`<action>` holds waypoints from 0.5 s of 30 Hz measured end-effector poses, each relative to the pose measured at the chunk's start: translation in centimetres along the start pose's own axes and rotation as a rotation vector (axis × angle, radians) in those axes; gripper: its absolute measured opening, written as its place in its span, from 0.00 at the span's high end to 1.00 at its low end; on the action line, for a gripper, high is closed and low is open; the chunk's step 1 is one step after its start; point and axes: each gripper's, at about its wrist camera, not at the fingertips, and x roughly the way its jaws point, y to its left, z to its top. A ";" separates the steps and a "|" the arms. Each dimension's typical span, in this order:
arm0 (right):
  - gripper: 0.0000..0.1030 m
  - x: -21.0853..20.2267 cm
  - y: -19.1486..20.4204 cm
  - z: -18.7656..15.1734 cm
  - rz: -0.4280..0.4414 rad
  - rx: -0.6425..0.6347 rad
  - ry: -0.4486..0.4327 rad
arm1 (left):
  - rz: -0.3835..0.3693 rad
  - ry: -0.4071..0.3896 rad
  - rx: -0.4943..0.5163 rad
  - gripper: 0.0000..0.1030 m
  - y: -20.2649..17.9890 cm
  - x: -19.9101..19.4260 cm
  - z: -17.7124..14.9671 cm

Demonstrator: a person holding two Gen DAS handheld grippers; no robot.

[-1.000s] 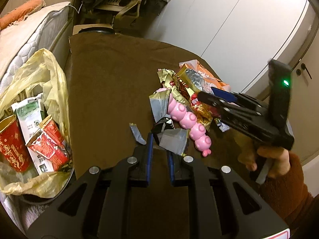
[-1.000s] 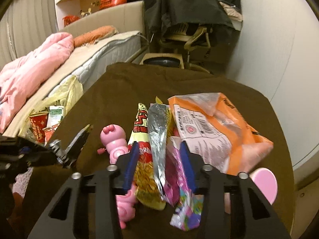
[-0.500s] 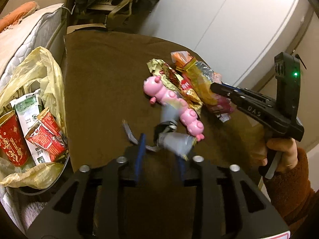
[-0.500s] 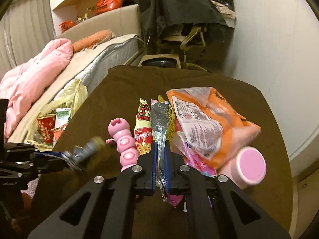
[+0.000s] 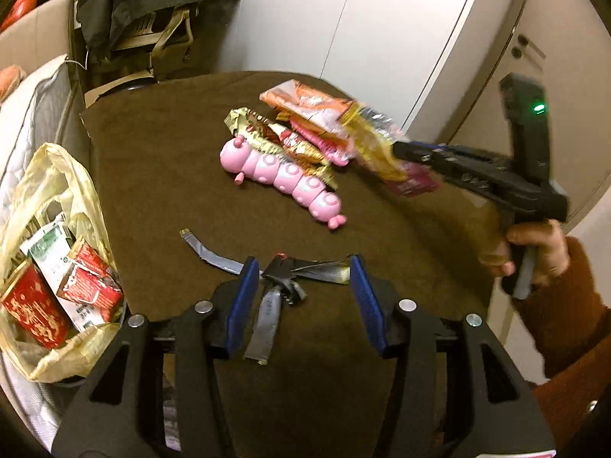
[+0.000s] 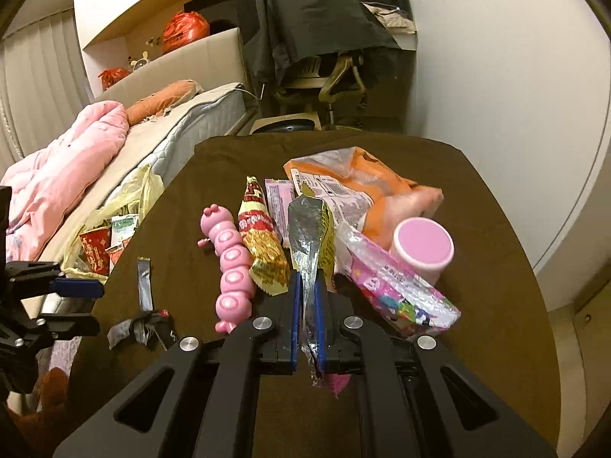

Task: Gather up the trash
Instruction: 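Grasp the grey tape strip with the left tool while the right tool grasps a silver foil wrapper, then carry the grey strip and silver wrapper over the yellow bag with both tools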

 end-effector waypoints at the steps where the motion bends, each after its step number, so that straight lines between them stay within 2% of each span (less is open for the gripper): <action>1: 0.92 -0.1 -0.1 -0.2 0.002 0.007 -0.001 | 0.022 0.014 0.007 0.54 -0.1 0.7 0.0; 6: 0.93 -0.9 -0.7 -0.9 0.006 0.023 -0.004 | 0.122 0.079 0.033 0.54 -0.2 3.5 -0.5; 11: 0.93 -1.6 -0.9 -1.2 0.009 0.030 -0.008 | 0.139 0.107 0.018 0.54 -0.3 4.4 -0.9; 12: 0.93 -1.7 -0.9 -1.2 0.013 0.032 -0.012 | 0.141 0.115 0.006 0.56 -0.1 4.6 -1.0; 15: 0.93 -2.0 -0.8 -1.2 0.028 0.037 -0.018 | 0.133 0.134 -0.033 0.71 0.4 4.8 -1.2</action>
